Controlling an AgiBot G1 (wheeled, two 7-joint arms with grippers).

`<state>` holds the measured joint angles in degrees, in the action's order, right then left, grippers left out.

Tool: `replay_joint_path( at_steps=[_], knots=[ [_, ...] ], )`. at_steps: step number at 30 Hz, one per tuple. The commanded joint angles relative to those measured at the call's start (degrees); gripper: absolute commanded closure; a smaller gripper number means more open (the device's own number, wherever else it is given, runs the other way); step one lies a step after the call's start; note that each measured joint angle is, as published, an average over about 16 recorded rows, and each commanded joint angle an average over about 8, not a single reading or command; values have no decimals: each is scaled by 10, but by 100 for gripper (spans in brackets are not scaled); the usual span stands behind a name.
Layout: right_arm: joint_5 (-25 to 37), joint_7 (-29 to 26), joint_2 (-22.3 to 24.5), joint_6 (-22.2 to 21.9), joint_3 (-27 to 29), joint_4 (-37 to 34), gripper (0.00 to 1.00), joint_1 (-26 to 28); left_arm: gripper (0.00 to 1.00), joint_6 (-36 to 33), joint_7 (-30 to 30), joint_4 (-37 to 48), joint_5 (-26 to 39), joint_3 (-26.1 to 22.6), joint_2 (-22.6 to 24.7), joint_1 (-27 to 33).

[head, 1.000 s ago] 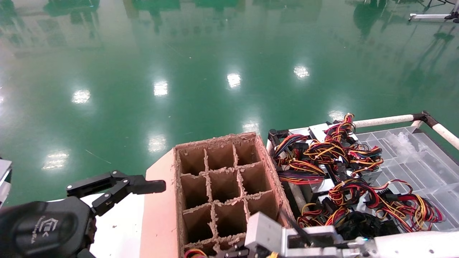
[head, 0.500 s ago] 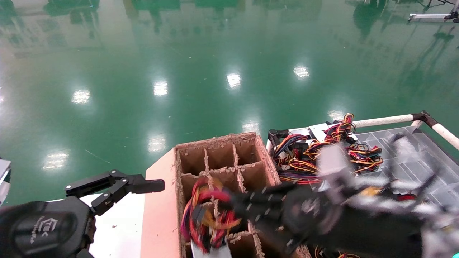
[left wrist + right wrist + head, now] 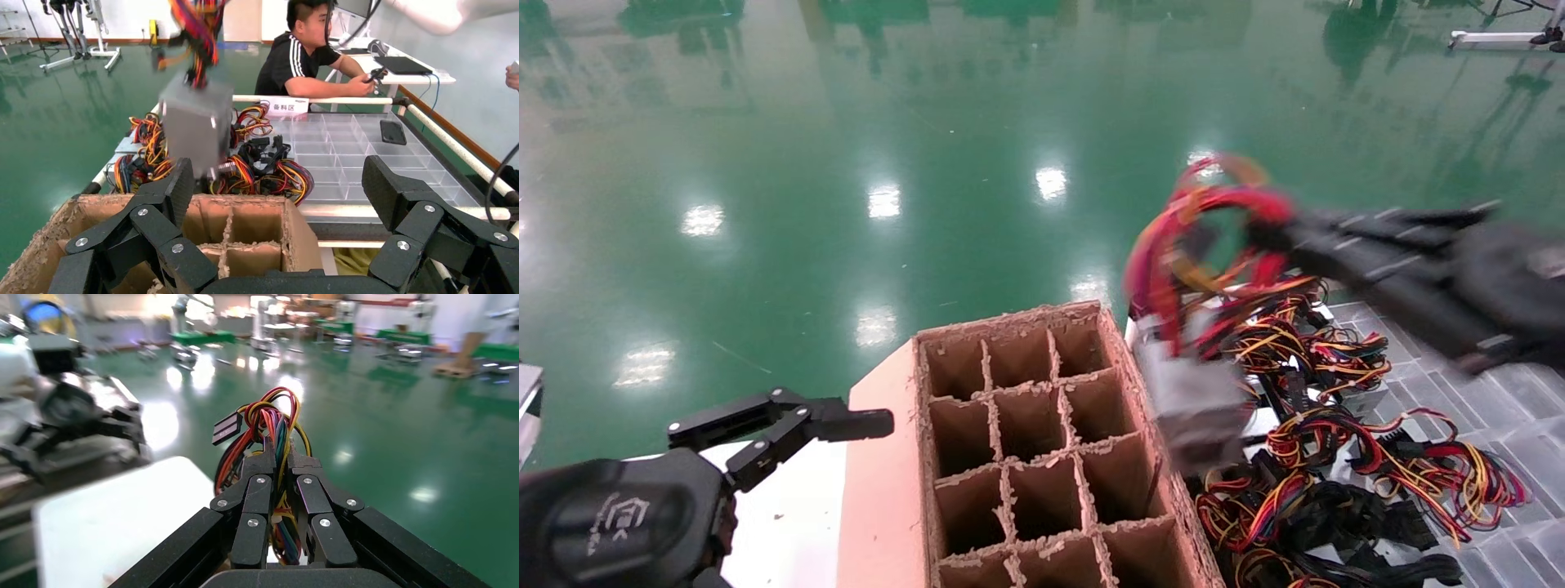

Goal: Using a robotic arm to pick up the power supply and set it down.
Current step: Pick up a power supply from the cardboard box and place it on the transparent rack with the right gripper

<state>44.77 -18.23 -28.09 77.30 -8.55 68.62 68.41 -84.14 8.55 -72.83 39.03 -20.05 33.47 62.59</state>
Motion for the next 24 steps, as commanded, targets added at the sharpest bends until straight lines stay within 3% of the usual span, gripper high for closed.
replay_joint_path(
  at_steps=[1,13,24],
  knots=[
    [-1,8,23,13,12,-19,100,13,0,0,0,0,0,0,0,0],
    [69,92,143,119,16,-201,100,127,0,0,0,0,0,0,0,0],
    [144,175,239,124,-12,-295,100,167,0,0,0,0,0,0,0,0]
  ],
)
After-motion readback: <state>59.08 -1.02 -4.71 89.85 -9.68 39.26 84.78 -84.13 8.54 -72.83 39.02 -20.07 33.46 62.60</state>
